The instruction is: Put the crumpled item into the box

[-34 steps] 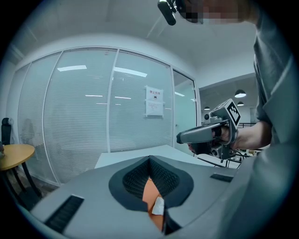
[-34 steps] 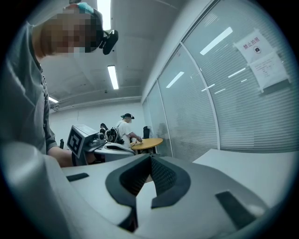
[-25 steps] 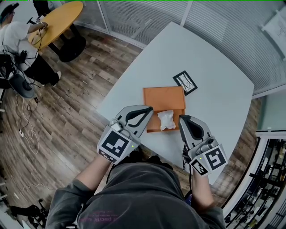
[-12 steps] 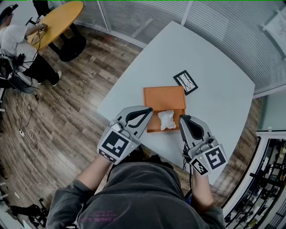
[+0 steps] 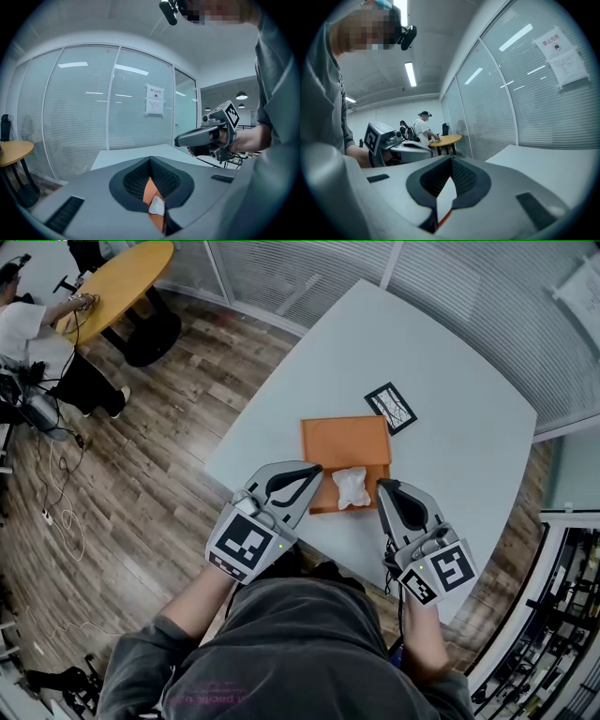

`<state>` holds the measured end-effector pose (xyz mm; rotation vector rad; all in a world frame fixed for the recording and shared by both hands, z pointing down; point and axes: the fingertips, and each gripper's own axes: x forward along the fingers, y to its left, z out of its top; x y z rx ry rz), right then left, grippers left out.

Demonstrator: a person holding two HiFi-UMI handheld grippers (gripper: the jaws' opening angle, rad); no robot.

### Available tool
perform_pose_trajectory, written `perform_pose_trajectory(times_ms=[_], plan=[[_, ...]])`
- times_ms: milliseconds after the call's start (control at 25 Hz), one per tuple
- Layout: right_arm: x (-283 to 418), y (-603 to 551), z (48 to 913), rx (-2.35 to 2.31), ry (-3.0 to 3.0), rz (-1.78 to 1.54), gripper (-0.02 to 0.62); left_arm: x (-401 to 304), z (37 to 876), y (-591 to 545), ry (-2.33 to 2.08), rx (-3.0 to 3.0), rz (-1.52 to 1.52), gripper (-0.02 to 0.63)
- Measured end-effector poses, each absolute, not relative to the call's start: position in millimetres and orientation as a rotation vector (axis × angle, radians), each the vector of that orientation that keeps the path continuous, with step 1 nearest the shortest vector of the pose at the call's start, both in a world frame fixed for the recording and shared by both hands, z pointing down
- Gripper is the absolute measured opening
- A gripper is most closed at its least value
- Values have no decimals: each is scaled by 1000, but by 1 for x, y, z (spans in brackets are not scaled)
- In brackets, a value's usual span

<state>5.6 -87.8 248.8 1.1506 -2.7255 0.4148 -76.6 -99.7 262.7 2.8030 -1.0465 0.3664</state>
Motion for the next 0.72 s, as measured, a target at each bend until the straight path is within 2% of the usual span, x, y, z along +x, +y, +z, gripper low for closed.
perform_pose_trajectory(times_ms=[720], plan=[[3, -82, 250, 1143, -2722, 425, 2, -78, 262, -93, -1047, 2798, 375, 12]])
